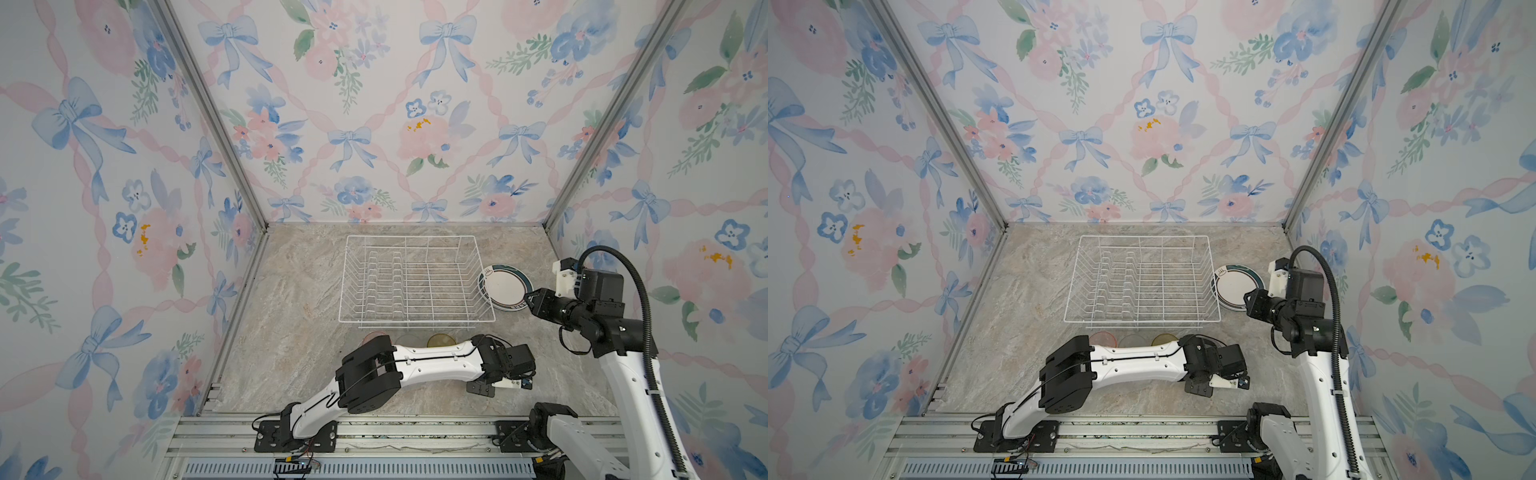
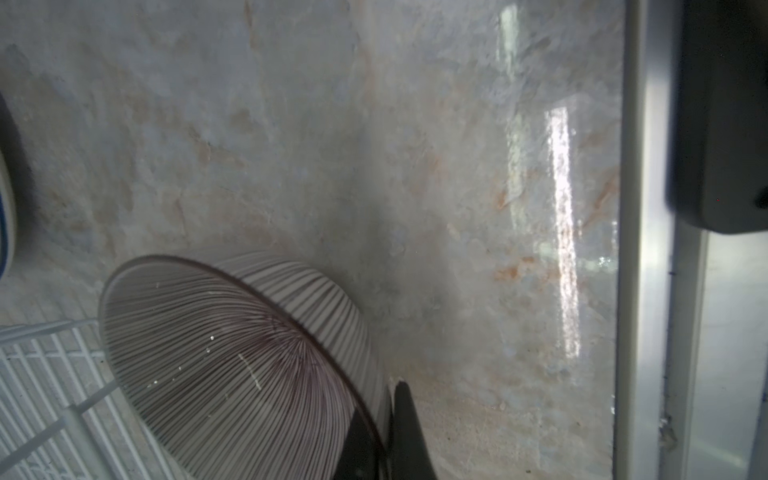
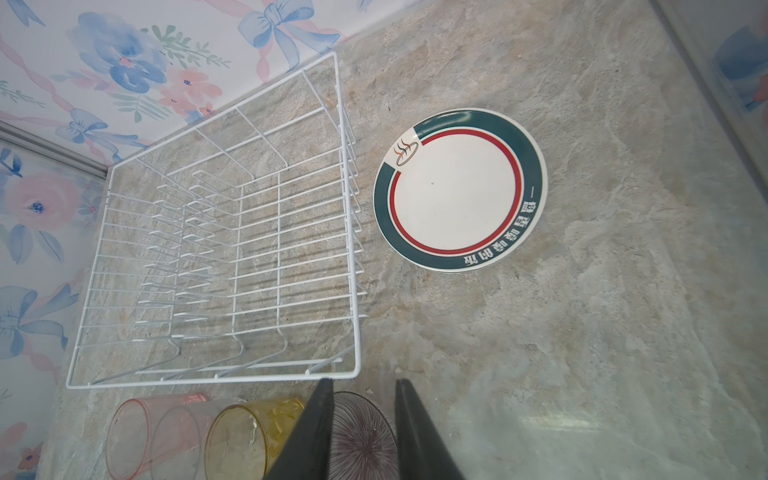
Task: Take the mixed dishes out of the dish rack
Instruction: 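Set the striped bowl on the table and open the left gripper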
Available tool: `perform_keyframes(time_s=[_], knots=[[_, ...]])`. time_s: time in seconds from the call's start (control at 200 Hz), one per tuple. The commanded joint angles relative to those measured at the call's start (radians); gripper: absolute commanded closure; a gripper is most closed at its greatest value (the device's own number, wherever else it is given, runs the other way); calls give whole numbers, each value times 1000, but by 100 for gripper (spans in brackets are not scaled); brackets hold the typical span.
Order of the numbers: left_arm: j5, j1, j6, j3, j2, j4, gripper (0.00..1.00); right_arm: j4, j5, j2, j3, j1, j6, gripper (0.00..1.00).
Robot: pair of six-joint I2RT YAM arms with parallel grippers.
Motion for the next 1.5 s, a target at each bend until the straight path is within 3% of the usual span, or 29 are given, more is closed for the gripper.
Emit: perform_keyframes(time_s=[0.0,0.33,0.485,0.89,1.29,1.495], knots=[[-33,12,24,47,26,-7,100,18,-25,9,-14,-12,-19,71],[-74,24,34,62,43,-8,100,40,-34,34,-16,-18,-17,70],[-99,18,37,63,49,-7,93,51,-42,43,-16,-21,-12,70],[-93,15,23,96,49,-8,87,43,-45,29,-25,-31,-22,70],[-61,10,1,70,26,-7,72,35,-59,7,-32,-48,-24,68],[-42,10,-7,76,-1,-6,71,37,-60,6,-29,-50,-20,65]])
